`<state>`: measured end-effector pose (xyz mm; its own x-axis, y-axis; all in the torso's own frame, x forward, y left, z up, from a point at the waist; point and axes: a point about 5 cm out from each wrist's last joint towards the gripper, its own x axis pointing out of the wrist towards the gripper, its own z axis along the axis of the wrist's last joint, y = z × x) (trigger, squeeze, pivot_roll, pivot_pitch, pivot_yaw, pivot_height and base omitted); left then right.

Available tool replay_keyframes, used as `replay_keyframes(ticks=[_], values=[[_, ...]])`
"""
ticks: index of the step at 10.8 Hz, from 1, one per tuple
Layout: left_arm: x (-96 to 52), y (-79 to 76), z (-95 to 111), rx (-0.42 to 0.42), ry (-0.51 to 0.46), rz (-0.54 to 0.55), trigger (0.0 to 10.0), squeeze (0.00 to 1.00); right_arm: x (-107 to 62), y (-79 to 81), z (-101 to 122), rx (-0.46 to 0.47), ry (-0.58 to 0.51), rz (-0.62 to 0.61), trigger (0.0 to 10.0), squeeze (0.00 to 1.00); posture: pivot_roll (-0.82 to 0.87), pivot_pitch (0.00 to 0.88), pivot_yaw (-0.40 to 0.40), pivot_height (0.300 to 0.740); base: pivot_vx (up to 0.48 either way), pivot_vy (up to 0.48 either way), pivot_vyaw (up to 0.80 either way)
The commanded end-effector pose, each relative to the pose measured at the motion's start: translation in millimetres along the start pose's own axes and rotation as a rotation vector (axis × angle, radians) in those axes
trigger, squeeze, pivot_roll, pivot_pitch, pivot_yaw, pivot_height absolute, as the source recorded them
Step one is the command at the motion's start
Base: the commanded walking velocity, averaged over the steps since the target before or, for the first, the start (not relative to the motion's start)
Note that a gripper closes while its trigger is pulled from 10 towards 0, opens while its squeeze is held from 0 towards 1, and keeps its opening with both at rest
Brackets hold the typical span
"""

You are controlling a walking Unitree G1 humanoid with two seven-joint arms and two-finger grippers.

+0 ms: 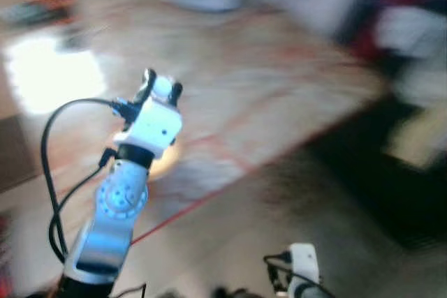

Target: Restocking fridge

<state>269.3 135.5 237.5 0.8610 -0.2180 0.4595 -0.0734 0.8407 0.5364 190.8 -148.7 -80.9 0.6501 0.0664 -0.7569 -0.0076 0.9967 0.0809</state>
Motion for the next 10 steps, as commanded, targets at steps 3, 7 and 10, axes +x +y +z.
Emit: replay_keyframes(ticks=[3, 7, 10], values=[[1.9, 4.7, 10.2, 0.024, -0.058, 0.013, 10.0, 0.0, -2.2, 2.5, -10.4, 0.016, 0.033, 0.002, 10.0, 0.0, 0.0, 0.136, -0.047, 0.74, 0.0, 0.0, -0.78], [4.1, 2.9, 14.9, 0.029, -0.083, -0.005, 10.0, 0.0, -2.1, 3.0, -10.4, 0.016, 0.034, 0.005, 10.0, 0.0, 0.01, 0.143, -0.048, 0.74, 0.0, 0.0, -0.77], [5.0, 0.0, 16.5, 0.016, -0.092, -0.029, 10.0, 0.0, -1.8, 3.2, -9.6, 0.014, 0.035, 0.006, 10.0, 0.0, 0.01, 0.152, -0.05, 0.74, 0.0, 0.0, -0.77]])
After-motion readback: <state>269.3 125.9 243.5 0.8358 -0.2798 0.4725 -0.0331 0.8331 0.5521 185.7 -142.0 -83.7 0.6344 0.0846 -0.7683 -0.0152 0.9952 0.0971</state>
